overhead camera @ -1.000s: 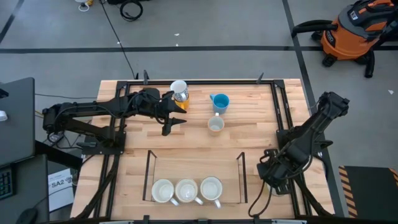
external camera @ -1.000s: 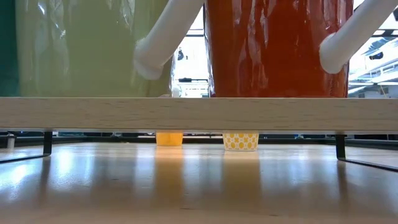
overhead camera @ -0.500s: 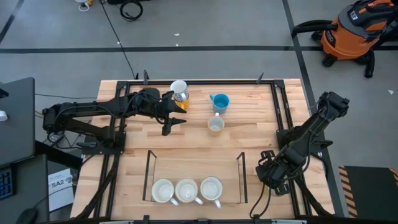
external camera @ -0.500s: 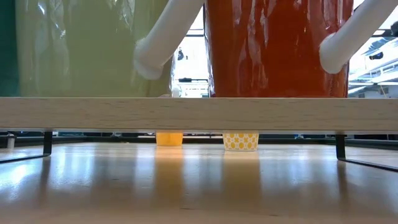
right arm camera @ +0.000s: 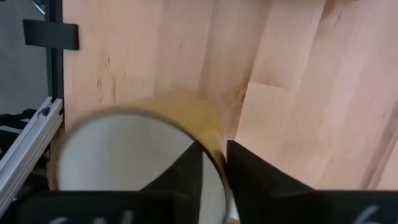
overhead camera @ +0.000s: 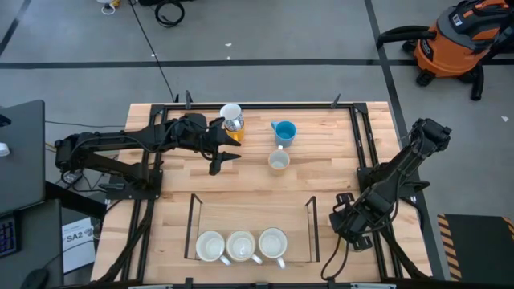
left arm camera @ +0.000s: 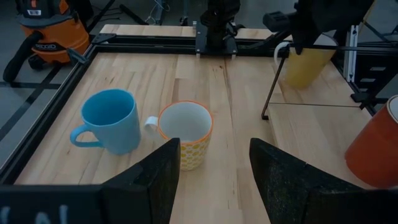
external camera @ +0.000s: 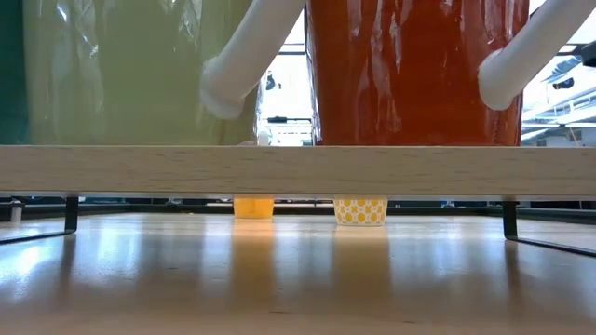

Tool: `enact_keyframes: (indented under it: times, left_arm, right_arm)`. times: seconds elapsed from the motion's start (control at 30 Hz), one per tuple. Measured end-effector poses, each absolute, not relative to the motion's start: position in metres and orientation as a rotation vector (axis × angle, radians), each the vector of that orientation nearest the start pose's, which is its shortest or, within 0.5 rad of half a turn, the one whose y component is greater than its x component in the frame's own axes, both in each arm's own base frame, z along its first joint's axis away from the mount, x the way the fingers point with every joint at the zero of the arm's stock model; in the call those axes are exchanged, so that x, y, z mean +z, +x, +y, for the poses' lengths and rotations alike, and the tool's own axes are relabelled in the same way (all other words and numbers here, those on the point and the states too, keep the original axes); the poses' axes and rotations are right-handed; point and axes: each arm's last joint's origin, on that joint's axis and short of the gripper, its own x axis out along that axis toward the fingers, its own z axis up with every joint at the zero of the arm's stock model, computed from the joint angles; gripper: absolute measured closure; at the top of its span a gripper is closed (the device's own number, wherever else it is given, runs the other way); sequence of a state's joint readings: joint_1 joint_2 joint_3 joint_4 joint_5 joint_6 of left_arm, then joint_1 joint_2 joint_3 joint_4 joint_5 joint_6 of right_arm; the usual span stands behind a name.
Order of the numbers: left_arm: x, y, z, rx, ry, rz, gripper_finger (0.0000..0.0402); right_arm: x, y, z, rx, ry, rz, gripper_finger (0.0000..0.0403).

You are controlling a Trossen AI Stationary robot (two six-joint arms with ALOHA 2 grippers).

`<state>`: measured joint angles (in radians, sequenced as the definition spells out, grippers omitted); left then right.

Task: Place coffee mugs
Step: Put the light yellow mug on the shelf

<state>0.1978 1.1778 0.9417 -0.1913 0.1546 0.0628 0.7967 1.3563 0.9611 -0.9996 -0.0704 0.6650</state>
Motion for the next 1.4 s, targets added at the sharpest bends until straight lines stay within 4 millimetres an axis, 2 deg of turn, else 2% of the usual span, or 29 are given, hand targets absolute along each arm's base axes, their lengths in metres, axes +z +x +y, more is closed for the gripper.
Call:
enact_keyframes:
  times: [0.13, 0.33, 0.5, 0.77, 1.0, 1.4]
  left_arm:
    - [0.308, 0.255, 0.046, 0.029, -0.013, 0.422, 0.0202]
    - [0.308, 0.255, 0.046, 0.029, -0.012, 0.422, 0.0202]
    - [0.308, 0.255, 0.046, 0.029, -0.012, 0.422, 0.0202]
    - [0.309, 0.255, 0.047, 0.029, -0.011, 0.421, 0.0202]
    - [0.309, 0.255, 0.047, 0.029, -0.011, 0.42, 0.0202]
    - [0.309, 0.255, 0.047, 0.029, -0.01, 0.418, 0.0202]
  right_arm:
    - [0.227, 0.159, 0.165, 0.195, 0.062, 1.485, 0.0383]
    - [0.228, 0.16, 0.157, 0.036, 0.144, 1.495, 0.0372]
    - [0.235, 0.162, 0.142, -0.037, 0.198, 1.475, 0.0373]
    - [0.258, 0.152, 0.099, -0.165, 0.273, 1.452, 0.0377]
    - [0.271, 0.139, 0.057, -0.371, 0.342, 1.438, 0.038]
    - [0.275, 0.146, 0.007, -0.842, 0.688, 1.257, 0.0376]
